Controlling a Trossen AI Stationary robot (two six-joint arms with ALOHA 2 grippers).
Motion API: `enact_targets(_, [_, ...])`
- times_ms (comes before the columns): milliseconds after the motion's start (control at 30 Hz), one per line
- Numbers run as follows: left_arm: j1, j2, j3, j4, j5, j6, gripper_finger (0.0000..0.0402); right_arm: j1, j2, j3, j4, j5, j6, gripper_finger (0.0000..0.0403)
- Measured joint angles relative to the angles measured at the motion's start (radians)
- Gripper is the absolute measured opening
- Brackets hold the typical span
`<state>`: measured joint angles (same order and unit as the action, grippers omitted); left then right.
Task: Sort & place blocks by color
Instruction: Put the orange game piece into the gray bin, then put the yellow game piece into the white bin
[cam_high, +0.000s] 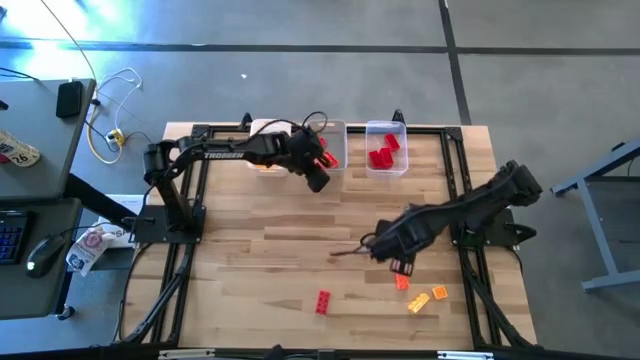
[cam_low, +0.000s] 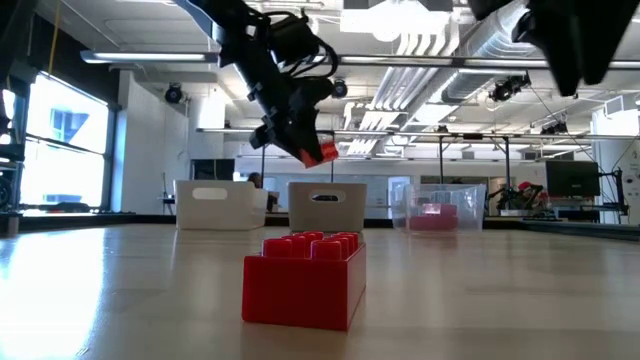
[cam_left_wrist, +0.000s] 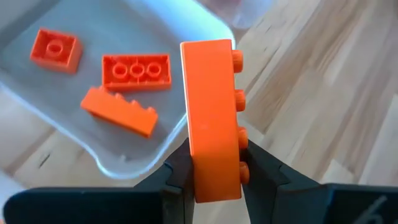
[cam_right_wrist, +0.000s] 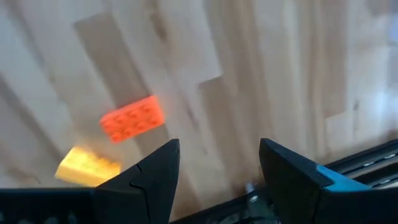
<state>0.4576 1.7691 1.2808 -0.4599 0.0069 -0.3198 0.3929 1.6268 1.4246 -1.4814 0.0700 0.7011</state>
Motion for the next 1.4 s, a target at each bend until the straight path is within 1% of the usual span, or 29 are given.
enact_targets(133, [0.030, 0.009, 0.001, 0.042, 0.030, 0.031, 0.0078, 0.072, 0.000, 0.000, 0.012, -0.026, 0.043, 0.0208])
enact_targets(533, [0.095, 0.019, 0.001, 0.128, 0.035, 0.113, 0.0081, 0.269, 0.005, 0.000, 0.125, -0.022, 0.112, 0.0208])
enact_targets(700, [0.113, 0.019, 0.001, 0.131, 0.035, 0.166, 0.0099, 0.343, 0.015, 0.000, 0.180, -0.014, 0.179, 0.0208])
enact_targets(933, [0.119, 0.019, 0.001, 0.150, 0.033, 0.167, 0.0128, 0.443, 0.033, 0.000, 0.200, 0.009, 0.267, 0.0208])
enact_targets(1167, [0.118, 0.019, 0.001, 0.157, 0.034, 0.166, 0.0161, 0.520, 0.116, 0.000, 0.214, 0.025, 0.262, 0.0208])
enact_targets(1333, [0.118, 0.019, 0.000, 0.133, 0.038, 0.113, 0.0175, 0.554, 0.178, 0.000, 0.240, -0.018, 0.235, 0.0208])
enact_targets(1400, [0.118, 0.019, 0.000, 0.120, 0.061, 0.093, 0.0177, 0.563, 0.197, 0.000, 0.253, -0.022, 0.220, 0.0208])
